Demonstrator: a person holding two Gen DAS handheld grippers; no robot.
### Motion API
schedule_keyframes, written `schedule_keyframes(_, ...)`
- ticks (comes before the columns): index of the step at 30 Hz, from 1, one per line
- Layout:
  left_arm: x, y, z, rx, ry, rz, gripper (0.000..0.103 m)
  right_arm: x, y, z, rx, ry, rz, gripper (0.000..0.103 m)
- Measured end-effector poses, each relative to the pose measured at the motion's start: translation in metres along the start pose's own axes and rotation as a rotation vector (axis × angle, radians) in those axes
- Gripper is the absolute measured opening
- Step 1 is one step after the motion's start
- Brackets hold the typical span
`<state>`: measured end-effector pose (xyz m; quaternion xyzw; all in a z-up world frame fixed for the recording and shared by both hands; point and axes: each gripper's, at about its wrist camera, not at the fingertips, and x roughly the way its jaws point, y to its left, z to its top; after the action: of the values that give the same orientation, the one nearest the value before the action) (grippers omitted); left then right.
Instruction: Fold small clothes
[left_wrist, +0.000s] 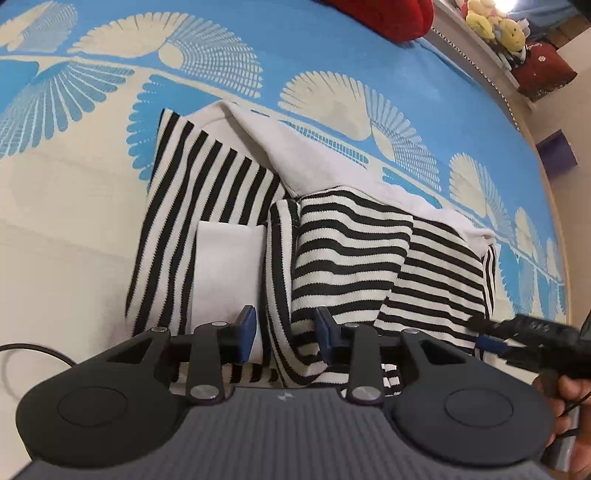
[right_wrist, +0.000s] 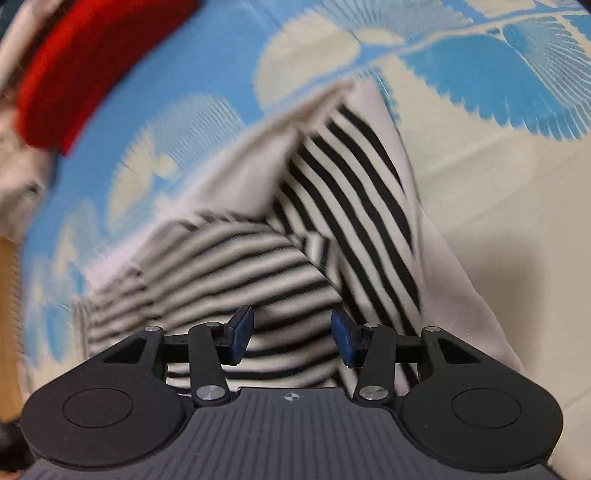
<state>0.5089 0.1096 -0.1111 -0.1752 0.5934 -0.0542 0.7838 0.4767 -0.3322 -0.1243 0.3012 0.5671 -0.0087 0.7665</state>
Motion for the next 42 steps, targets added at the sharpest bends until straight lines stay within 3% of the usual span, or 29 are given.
schedule_keyframes(2,0.005,0.001,-0.002,-0.005,0.007,-0.003,0.036,0.004,0.001,-0.005,-0.022,0.009,-0.015,0.048)
schedule_keyframes(4,0.009,0.000,-0.004,-0.004,0.006,0.014,0.004,0.003,0.005,-0.006,-0.048,0.010,0.006,0.025)
schedule_keyframes(5,0.010,0.000,-0.005,0.000,0.008,0.015,0.004,-0.001,0.006,-0.007,-0.055,0.004,0.033,0.000)
schedule_keyframes(7,0.005,-0.002,-0.006,0.012,-0.002,-0.015,0.003,-0.013,0.009,-0.002,-0.047,-0.056,0.075,0.001)
schedule_keyframes(10,-0.006,-0.004,-0.003,0.002,-0.028,-0.111,0.003,-0.041,0.015,0.010,-0.084,-0.221,0.089,0.000)
schedule_keyframes(11,-0.005,-0.005,-0.003,0.028,-0.019,-0.065,0.003,-0.047,0.015,0.015,-0.095,-0.254,0.067,0.000)
schedule_keyframes(12,0.000,-0.006,-0.004,0.052,-0.008,0.006,0.004,-0.049,0.015,0.015,-0.108,-0.269,0.024,0.001)
schedule_keyframes(14,0.014,-0.002,-0.007,0.066,0.035,0.119,0.004,-0.037,0.010,0.017,-0.096,-0.206,-0.036,0.005)
schedule_keyframes(16,0.017,0.002,-0.007,0.039,0.054,0.116,0.007,-0.018,0.005,0.016,-0.094,-0.091,-0.067,0.009)
schedule_keyframes(17,0.012,0.001,-0.005,0.031,0.042,0.098,0.009,-0.011,0.004,0.016,-0.086,-0.074,-0.087,0.012)
schedule_keyframes(19,-0.002,-0.005,0.001,0.037,-0.021,0.062,0.020,-0.019,0.001,0.015,-0.046,-0.136,-0.121,0.022)
schedule_keyframes(21,-0.016,-0.011,0.003,0.056,-0.116,0.032,0.022,-0.039,0.005,0.016,-0.059,-0.241,-0.077,0.026)
schedule_keyframes(23,-0.017,-0.018,0.002,0.082,-0.123,-0.018,0.022,-0.052,0.016,0.012,-0.111,-0.308,0.001,0.034)
schedule_keyframes(24,-0.014,-0.021,0.001,0.088,-0.114,-0.034,0.022,-0.054,0.022,0.010,-0.151,-0.303,0.058,0.041)
schedule_keyframes(26,-0.004,-0.026,-0.004,0.107,-0.079,-0.027,0.022,-0.043,0.030,0.003,-0.198,-0.208,0.166,0.045)
schedule_keyframes(28,0.015,-0.024,-0.008,0.132,-0.012,0.066,0.022,-0.021,0.031,-0.005,-0.193,-0.063,0.195,0.046)
schedule_keyframes(30,0.033,-0.018,-0.012,0.136,0.038,0.193,0.021,0.005,0.024,-0.013,-0.157,0.041,0.037,0.044)
schedule_keyframes(32,0.030,-0.023,-0.012,0.199,-0.002,0.274,0.022,0.012,0.015,-0.016,-0.135,0.053,-0.015,0.044)
schedule_keyframes(33,0.023,-0.028,-0.011,0.221,-0.033,0.267,0.022,0.008,0.016,-0.016,-0.129,0.049,-0.008,0.044)
schedule_keyframes(36,0.003,-0.036,-0.008,0.222,-0.109,0.128,0.022,-0.023,0.032,-0.017,-0.210,-0.063,0.069,0.047)
schedule_keyframes(39,0.009,-0.042,-0.013,0.230,-0.082,0.067,0.022,-0.024,0.036,-0.020,-0.247,-0.047,0.169,0.053)
schedule_keyframes(40,0.015,-0.041,-0.015,0.229,-0.047,0.070,0.022,-0.017,0.034,-0.024,-0.248,-0.011,0.151,0.053)
schedule_keyframes(42,0.035,-0.039,-0.025,0.261,0.051,0.171,0.022,0.004,0.029,-0.033,-0.270,0.063,0.022,0.052)
